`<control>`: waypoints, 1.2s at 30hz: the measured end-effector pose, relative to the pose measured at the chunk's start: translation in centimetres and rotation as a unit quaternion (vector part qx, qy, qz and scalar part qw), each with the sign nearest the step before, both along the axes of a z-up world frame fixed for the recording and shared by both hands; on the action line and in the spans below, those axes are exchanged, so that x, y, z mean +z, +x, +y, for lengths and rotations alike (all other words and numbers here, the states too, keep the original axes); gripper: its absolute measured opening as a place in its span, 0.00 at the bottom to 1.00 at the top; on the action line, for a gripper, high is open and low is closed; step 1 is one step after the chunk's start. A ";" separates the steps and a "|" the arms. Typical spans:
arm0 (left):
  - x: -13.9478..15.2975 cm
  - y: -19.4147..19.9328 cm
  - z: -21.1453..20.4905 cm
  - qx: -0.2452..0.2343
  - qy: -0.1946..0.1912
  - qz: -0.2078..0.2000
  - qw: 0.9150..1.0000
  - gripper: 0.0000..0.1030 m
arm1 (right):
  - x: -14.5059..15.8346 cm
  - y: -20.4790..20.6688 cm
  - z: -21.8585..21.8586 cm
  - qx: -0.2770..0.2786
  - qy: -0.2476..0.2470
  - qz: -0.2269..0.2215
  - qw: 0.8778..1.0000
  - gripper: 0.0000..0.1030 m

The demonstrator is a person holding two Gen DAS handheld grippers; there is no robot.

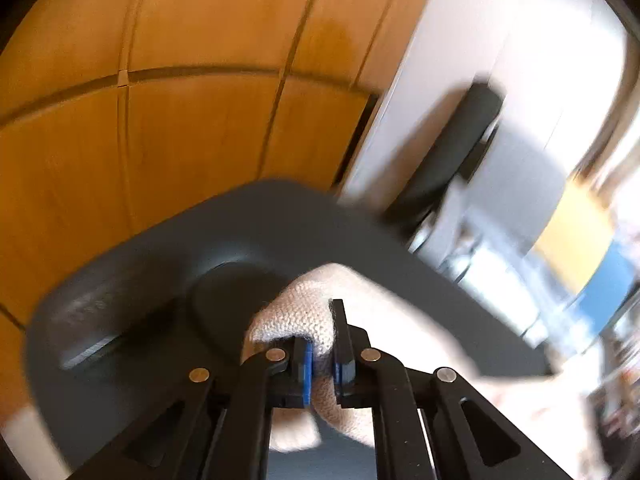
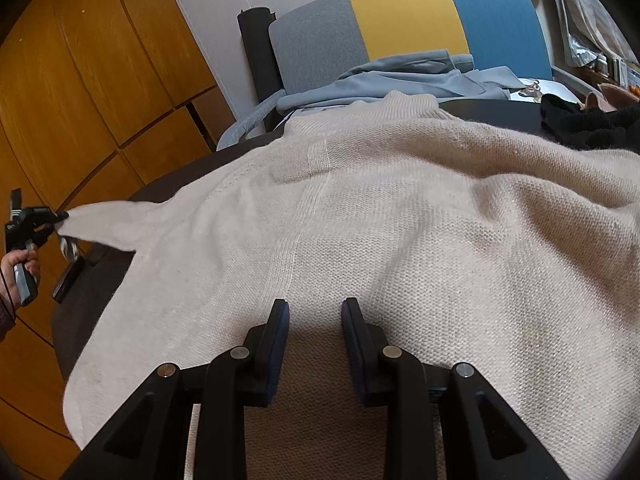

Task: Fold clothes

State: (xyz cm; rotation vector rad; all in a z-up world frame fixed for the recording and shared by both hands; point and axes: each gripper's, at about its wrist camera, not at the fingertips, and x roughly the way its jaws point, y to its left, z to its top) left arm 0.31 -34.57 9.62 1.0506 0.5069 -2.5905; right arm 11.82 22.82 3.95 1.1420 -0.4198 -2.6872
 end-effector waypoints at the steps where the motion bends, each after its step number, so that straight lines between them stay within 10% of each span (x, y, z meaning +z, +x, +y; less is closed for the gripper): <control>1: -1.5 0.2 -0.1 0.004 -0.004 -0.032 0.999 0.14 | 0.0 0.0 0.1 0.000 -0.001 0.000 1.000 0.27; 5: -7.1 1.2 -0.6 0.021 -0.020 -0.150 0.988 0.16 | -0.1 -0.1 0.3 0.001 -0.006 -0.001 1.000 0.27; 10: -4.6 3.5 -2.8 0.080 -0.035 -0.109 0.990 0.51 | -0.1 -0.2 0.6 0.000 -0.017 -0.001 1.000 0.27; 17: 0.3 6.5 -3.0 0.164 -0.148 -0.104 0.970 0.53 | -0.1 -0.2 0.6 -0.001 -0.018 0.001 1.000 0.27; 24: 0.1 7.5 13.8 -0.057 -0.056 -0.026 0.996 0.56 | 0.7 -0.1 -0.4 -0.007 0.024 -0.014 1.000 0.27; 31: -3.9 7.2 33.0 -0.274 -0.035 -0.021 0.961 0.62 | 2.4 1.3 0.0 -0.033 0.088 -0.038 0.995 0.27; 36: -7.6 7.1 39.0 -0.312 -0.073 -0.055 0.946 0.64 | 4.4 4.3 7.1 -0.093 -0.039 -0.010 0.995 0.27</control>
